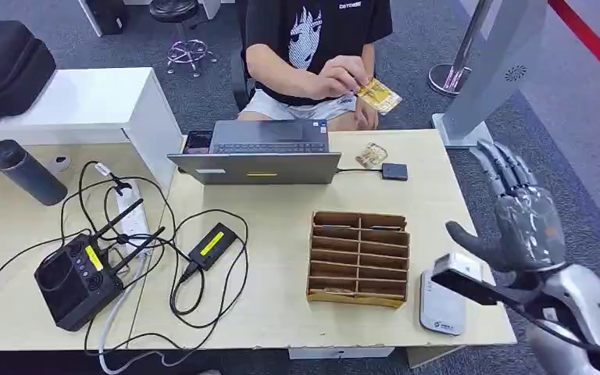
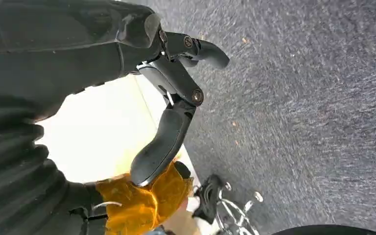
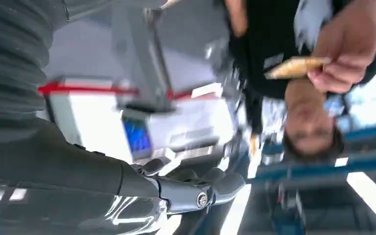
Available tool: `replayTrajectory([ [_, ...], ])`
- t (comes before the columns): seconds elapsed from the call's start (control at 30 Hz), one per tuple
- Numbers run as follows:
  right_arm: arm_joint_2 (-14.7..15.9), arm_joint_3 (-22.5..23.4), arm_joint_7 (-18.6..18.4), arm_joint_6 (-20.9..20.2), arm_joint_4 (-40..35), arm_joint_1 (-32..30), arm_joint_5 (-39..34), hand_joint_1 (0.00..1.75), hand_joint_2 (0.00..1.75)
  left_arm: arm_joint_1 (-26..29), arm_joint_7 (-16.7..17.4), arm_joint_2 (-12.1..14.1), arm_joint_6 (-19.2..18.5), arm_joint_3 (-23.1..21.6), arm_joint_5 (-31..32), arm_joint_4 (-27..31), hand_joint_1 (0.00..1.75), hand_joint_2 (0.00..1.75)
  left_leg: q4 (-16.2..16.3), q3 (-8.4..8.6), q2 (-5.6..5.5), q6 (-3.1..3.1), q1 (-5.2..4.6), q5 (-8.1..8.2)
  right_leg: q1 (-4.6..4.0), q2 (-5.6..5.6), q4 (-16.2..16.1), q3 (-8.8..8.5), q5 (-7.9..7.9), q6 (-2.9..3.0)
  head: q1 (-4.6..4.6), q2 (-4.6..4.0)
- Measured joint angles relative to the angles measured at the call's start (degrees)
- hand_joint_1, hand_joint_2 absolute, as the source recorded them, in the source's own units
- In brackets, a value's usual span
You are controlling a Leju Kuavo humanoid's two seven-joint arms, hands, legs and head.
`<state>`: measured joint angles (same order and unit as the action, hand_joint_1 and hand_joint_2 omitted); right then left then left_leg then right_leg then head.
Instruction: Pass the card to the sensor for recognition and then transmit it.
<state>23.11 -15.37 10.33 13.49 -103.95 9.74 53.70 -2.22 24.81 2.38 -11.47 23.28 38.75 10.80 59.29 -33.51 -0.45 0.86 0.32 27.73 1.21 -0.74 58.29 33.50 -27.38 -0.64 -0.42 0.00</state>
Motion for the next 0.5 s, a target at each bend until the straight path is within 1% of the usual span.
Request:
replayTrajectory([
  [0.03,-1.88,-2.73,-2.18,2.48,2.97,3.35,3.92,0.0,1.75,-0.19,-0.13,0.05,-0.26,-0.06,0.68,0.0,0.0,1.75,0.0,0.03,0.06,0.02,0.03,-0.01,-0.04,-0.07,0.01,0.02,0.01,0.02,0.0,0.0],
  [0.07,-3.49,-4.9,-4.02,3.8,5.58,6.61,6.18,0.0,1.75,-0.37,-0.24,0.11,-0.53,-0.13,1.25,0.0,0.0,1.75,0.0,0.03,0.1,0.04,0.06,-0.03,-0.06,-0.1,0.04,0.02,0.02,0.03,0.0,0.0],
  [0.1,-5.53,-7.13,-5.71,4.67,8.85,9.58,7.63,0.0,1.75,-0.54,-0.26,0.17,-0.77,-0.2,1.79,0.0,0.0,1.75,0.0,0.07,0.1,0.07,0.08,-0.04,-0.07,-0.1,0.06,0.03,0.03,0.05,0.02,0.0],
  [0.17,-9.17,-10.54,-7.67,5.11,15.02,15.68,8.37,0.0,1.75,-0.87,-0.31,0.37,-1.01,-0.26,2.61,0.0,0.0,1.75,0.0,0.04,0.04,0.15,0.14,-0.1,-0.11,-0.08,0.11,0.05,0.04,0.07,0.0,0.0],
  [0.23,-12.56,-12.81,-9.37,5.28,20.88,20.69,8.7,0.0,1.75,-0.96,-0.42,0.55,-1.34,-0.44,3.44,0.0,0.0,1.75,0.0,0.03,-0.1,0.24,0.18,-0.16,-0.14,-0.01,0.13,0.06,0.05,0.09,0.0,0.0],
  [0.33,-17.09,-14.25,-10.63,5.85,28.46,26.49,8.31,0.0,1.75,-0.96,-0.83,0.72,-1.75,-0.79,4.31,0.0,0.0,1.75,0.0,0.0,-0.15,0.26,0.23,-0.17,-0.17,0.03,0.14,0.08,0.05,0.1,0.02,0.0],
  [0.37,-18.46,-14.53,-10.66,6.31,30.67,28.14,7.78,1.52,1.75,-0.96,-0.92,0.74,-1.77,-0.81,4.46,0.0,0.0,1.75,0.0,-0.01,-0.18,0.26,0.24,-0.17,-0.19,0.06,0.14,0.08,0.05,0.1,0.0,0.0],
  [0.4,-19.68,-14.64,-10.63,6.57,32.57,29.35,7.15,1.75,1.75,-0.96,-0.94,0.77,-1.84,-0.83,4.55,0.0,0.0,1.75,0.0,-0.02,-0.2,0.26,0.25,-0.17,-0.2,0.08,0.14,0.08,0.04,0.1,0.02,0.0],
  [0.5,-22.65,-14.79,-10.18,7.01,36.78,31.76,5.49,1.75,1.75,-0.95,-0.96,0.9,-1.9,-0.83,4.9,0.0,0.0,1.75,0.0,-0.04,-0.2,0.26,0.25,-0.16,-0.21,0.08,0.13,0.1,0.04,0.1,0.0,0.0],
])
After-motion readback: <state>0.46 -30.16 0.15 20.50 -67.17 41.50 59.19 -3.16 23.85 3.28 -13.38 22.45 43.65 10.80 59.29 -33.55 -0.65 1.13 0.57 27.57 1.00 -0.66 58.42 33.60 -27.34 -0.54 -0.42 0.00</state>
